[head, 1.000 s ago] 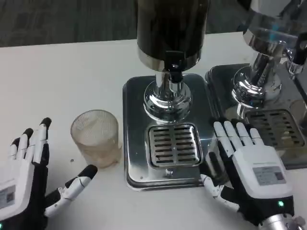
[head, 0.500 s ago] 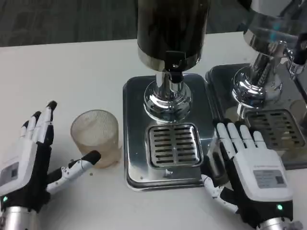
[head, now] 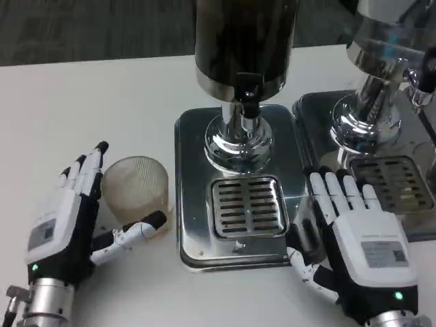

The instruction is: Grasp the cup under the faucet to collect the drink, then remove the cup.

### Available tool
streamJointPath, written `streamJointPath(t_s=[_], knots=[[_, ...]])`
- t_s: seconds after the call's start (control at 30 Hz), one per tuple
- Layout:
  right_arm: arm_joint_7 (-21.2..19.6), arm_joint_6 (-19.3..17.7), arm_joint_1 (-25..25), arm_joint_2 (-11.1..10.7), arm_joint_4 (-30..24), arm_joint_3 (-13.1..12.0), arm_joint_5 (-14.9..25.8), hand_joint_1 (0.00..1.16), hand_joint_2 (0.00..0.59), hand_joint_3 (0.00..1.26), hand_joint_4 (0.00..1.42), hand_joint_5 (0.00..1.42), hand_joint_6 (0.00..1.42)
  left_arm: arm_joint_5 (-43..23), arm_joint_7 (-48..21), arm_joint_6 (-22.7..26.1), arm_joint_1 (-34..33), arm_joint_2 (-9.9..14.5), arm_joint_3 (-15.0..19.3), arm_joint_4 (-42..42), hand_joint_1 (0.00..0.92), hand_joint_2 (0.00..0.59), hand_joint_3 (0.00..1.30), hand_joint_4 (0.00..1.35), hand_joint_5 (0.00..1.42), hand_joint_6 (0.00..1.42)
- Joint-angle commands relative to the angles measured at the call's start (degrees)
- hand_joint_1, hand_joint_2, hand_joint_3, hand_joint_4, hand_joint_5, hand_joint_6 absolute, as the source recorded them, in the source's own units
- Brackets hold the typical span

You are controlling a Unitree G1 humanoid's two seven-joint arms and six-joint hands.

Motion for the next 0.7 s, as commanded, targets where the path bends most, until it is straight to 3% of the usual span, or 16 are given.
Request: streamJointPath(t_s=[0.03, 0.2, 0.37, 0.43, 0.57, 0.7], knots=[[-0.2, 0.5, 0.4, 0.5, -0.5, 0.3, -0.3, 0.26, 0.453, 0.00, 0.00, 0.00, 0.00, 0.6, 1.8, -2.5, -2.3, -0.2, -1.4, 3.3, 0.126, 0.004, 0.00, 0.00, 0.07, 0.04], [-0.2, 0.7, 0.7, 0.6, -0.6, 0.5, -0.3, 0.27, 0.452, 0.00, 0.00, 0.00, 0.00, 0.1, 3.1, -4.1, -4.3, -0.9, -2.0, 6.4, 0.145, 0.004, 0.00, 0.00, 0.14, 0.15], [-0.1, 0.8, 0.9, 0.6, -0.9, 0.4, -0.2, 0.27, 0.455, 0.00, 0.00, 0.00, 0.04, -0.3, 2.2, -5.1, -6.7, -1.5, -3.1, 9.2, 0.159, 0.008, 0.00, 0.00, 0.30, 0.41], [-0.1, 1.0, 1.1, 0.8, -1.1, 0.4, -0.2, 0.27, 0.455, 0.00, 0.00, 0.00, 0.05, -0.2, 2.3, -5.6, -7.2, -1.4, -3.5, 9.9, 0.163, 0.011, 0.00, 0.06, 0.38, 0.51], [-0.2, 1.3, 1.7, 1.1, -1.5, 0.4, -0.3, 0.27, 0.455, 0.00, 0.00, 0.00, 0.05, 0.3, 3.4, -6.1, -7.5, -1.4, -4.2, 10.5, 0.218, 0.031, 0.13, 0.24, 0.55, 0.74], [-0.3, 1.5, 2.2, 1.3, -1.8, 0.4, -0.4, 0.28, 0.455, 0.00, 0.00, 0.00, 0.07, 0.4, 4.6, -6.0, -7.3, -1.3, -5.0, 11.0, 0.258, 0.053, 0.21, 0.34, 0.63, 0.81]])
